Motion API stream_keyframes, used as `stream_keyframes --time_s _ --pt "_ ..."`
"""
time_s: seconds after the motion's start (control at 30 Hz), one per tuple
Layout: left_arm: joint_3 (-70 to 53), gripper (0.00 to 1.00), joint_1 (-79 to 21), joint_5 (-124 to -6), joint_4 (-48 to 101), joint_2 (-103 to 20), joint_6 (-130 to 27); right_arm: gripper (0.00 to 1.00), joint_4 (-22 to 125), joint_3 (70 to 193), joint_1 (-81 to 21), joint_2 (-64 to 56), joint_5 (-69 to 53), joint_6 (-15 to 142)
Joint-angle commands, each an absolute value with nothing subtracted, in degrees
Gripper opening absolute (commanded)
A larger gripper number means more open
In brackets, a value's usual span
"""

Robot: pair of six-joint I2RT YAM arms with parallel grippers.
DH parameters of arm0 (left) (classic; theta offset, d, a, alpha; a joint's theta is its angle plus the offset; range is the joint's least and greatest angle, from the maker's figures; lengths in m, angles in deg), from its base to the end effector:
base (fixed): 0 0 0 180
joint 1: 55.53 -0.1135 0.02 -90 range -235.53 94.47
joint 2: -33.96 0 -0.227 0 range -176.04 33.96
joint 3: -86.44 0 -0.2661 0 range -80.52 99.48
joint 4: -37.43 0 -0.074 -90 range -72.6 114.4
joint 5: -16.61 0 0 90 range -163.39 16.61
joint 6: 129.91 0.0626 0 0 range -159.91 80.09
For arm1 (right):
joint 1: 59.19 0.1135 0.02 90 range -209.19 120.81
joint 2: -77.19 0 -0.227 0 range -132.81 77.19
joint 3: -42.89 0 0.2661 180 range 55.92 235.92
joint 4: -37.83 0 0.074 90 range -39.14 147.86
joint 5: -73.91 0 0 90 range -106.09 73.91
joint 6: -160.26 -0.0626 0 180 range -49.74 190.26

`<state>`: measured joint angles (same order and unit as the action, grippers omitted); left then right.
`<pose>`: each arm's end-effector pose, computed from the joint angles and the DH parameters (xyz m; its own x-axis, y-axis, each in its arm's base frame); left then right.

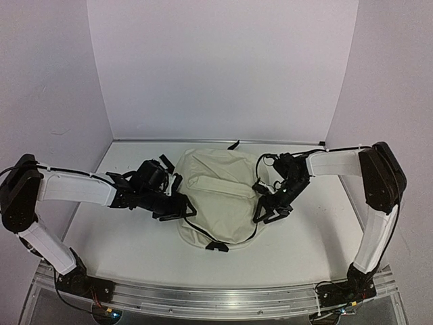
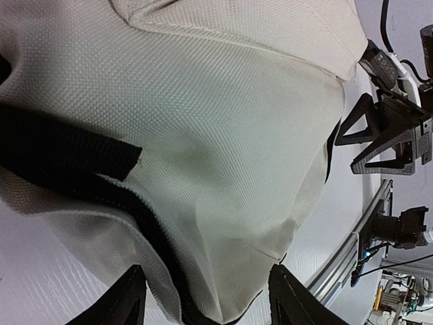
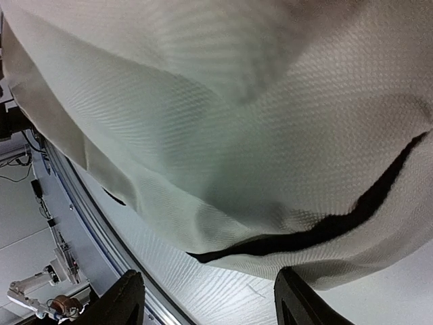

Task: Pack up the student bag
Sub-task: Adjust the student bag at the center of the board.

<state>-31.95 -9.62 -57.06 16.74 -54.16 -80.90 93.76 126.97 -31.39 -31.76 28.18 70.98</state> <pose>0.2252 -0.2577 0.1232 -0.9247 0.0498 -0.3775 0.2857 0.7461 -0.6014 0.2929 0.2038 0.0990 -0.8677 -0.4677 -0.1685 -0.4436 0.5755 0.6870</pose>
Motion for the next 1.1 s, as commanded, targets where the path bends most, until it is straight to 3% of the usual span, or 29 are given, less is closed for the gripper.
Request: stream_keyframes --time_s 0.0,0.13,0.2,0.4,0.53,0.6,0.63,0.7,0.73,0.8,0.97,1.07 --pt "-31.1 0.58 -9.0 -57.9 19.7 -56.2 -82.5 0.58 93.3 129.4 -31.0 -33.8 27.0 69.4" --pt "-29.5 0.42 -8.9 -59.6 18.4 -55.7 -82.1 0.27 93.6 133.8 -31.0 -33.9 26.1 68.1" --pt "-28.3 0.31 -9.0 -61.5 16.4 -54.8 -81.5 0.03 93.9 136.3 -31.5 -32.4 25.2 67.8" --pt "-23.1 0.03 -12.0 -64.3 10.4 -50.6 -77.7 0.0 94.3 142.1 -35.9 -25.7 22.4 67.0" --pt "-21.7 0.0 -13.4 -64.1 8.8 -48.4 -75.6 0.0 94.1 141.8 -36.6 -22.0 20.2 68.3" --pt "-21.7 0.01 -13.5 -62.6 8.9 -48.2 -74.7 0.07 94.1 140.6 -36.6 -21.5 19.7 68.3" --pt "-22.0 0.02 -13.5 -60.9 9.5 -48.4 -74.5 0.2 94.1 139.8 -36.6 -21.5 19.8 68.1" --pt "-22.3 0.03 -13.4 -58.2 10.6 -49.5 -74.7 0.59 94.0 137.4 -36.6 -21.8 20.4 68.1" --pt "-22.7 0.03 -13.3 -57.4 11.4 -50.2 -75.1 0.66 93.8 135.8 -36.6 -22.0 20.8 68.1" --pt "-23.6 0.05 -13.3 -56.1 12.9 -51.7 -75.5 0.7 93.3 133.8 -36.6 -23.5 21.9 68.2" --pt "-23.5 0.16 -12.8 -53.0 15.3 -56.7 -76.7 0.7 91.9 131.4 -36.6 -27.2 24.1 69.4" --pt "-23.0 0.18 -10.8 -50.4 18.8 -60.6 -78.0 0.71 91.1 132.0 -36.7 -29.0 24.3 69.4"
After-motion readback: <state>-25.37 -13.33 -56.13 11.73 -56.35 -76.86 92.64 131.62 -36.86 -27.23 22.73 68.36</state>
